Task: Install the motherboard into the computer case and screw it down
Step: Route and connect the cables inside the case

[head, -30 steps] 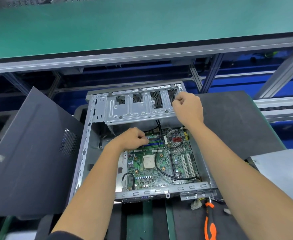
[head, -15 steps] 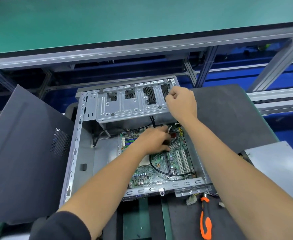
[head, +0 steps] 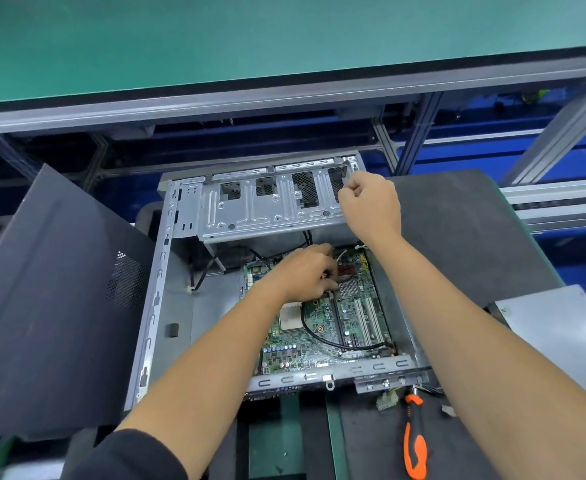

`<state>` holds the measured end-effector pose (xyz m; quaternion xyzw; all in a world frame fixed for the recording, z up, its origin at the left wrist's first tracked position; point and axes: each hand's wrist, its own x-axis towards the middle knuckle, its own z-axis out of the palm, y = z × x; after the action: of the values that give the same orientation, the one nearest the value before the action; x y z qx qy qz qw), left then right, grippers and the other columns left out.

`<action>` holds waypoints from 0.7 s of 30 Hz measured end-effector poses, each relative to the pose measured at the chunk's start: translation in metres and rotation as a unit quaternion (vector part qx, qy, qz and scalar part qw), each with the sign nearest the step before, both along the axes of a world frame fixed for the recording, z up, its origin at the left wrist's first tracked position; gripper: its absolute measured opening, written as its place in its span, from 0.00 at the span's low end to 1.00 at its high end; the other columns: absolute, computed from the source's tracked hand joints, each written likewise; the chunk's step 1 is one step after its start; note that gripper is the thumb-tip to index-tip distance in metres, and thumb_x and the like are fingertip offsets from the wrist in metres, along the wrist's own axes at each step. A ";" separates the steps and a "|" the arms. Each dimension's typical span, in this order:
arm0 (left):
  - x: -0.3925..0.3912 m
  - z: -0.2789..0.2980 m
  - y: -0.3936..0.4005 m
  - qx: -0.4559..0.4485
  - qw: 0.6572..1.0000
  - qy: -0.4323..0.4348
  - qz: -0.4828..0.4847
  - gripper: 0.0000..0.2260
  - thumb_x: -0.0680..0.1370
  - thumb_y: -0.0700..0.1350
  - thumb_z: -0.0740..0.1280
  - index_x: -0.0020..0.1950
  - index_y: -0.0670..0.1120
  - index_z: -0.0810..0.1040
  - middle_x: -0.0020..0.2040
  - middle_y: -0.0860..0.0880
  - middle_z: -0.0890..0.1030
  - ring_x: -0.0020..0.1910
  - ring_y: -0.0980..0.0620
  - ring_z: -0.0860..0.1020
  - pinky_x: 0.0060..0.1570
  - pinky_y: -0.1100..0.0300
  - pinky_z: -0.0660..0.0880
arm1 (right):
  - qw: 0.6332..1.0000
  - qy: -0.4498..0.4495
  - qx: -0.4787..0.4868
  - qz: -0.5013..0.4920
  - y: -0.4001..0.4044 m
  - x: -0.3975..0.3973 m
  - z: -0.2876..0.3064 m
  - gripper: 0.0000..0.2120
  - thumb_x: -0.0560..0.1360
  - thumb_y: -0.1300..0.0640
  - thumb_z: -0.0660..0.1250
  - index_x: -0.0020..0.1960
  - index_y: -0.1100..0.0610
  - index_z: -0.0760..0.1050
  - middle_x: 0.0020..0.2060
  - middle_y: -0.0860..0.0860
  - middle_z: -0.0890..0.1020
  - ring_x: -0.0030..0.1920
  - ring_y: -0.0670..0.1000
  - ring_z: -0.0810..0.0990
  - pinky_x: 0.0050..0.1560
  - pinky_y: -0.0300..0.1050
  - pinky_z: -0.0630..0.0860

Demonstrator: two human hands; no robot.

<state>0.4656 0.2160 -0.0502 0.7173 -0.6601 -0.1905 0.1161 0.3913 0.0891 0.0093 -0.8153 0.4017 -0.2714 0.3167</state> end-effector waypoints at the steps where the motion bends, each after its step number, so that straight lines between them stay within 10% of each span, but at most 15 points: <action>1: 0.003 0.002 0.003 0.006 1.000 0.025 0.009 0.05 0.75 0.47 0.70 0.48 0.48 0.80 0.50 0.52 0.72 0.49 0.51 0.73 0.49 0.55 0.70 | 1.000 0.002 0.000 0.000 0.000 0.000 0.000 0.06 0.70 0.60 0.59 0.36 0.58 0.73 0.25 0.49 0.71 0.27 0.48 0.66 0.27 0.41 0.63; 7: 0.006 0.021 0.020 -0.044 0.991 0.115 0.054 0.02 0.74 0.44 0.69 0.43 0.51 0.78 0.41 0.58 0.76 0.42 0.58 0.74 0.46 0.60 0.71 | 1.000 0.009 -0.002 0.000 0.000 0.001 0.000 0.06 0.71 0.60 0.60 0.36 0.56 0.73 0.26 0.48 0.73 0.28 0.48 0.68 0.28 0.41 0.65; 11: -0.029 0.019 0.003 -0.076 0.994 -0.059 -0.051 0.05 0.75 0.46 0.66 0.45 0.46 0.79 0.42 0.50 0.77 0.46 0.48 0.75 0.45 0.54 0.71 | 1.000 0.005 -0.006 0.001 0.001 0.001 0.000 0.07 0.70 0.60 0.60 0.35 0.55 0.73 0.26 0.48 0.73 0.27 0.47 0.68 0.27 0.40 0.63; 15: -0.003 0.017 -0.009 -0.035 0.987 -0.067 0.144 0.16 0.77 0.54 0.63 0.58 0.44 0.74 0.53 0.44 0.79 0.52 0.42 0.77 0.49 0.51 0.72 | 1.000 -0.001 -0.003 0.006 0.001 0.000 0.000 0.06 0.71 0.60 0.60 0.36 0.57 0.74 0.26 0.49 0.74 0.28 0.48 0.68 0.27 0.40 0.64; 21: 0.002 -0.011 -0.013 0.124 0.980 -0.066 0.139 0.26 0.78 0.59 0.60 0.73 0.49 0.63 0.74 0.46 0.62 0.68 0.39 0.66 0.64 0.40 0.64 | 1.000 0.013 -0.011 0.006 0.001 0.000 0.002 0.07 0.70 0.60 0.59 0.37 0.58 0.74 0.27 0.53 0.76 0.29 0.51 0.69 0.29 0.42 0.66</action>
<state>0.4676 0.2025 -0.0608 0.8216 -0.5318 -0.2054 0.0080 0.3915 0.0905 0.0112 -0.8245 0.3977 -0.2634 0.3045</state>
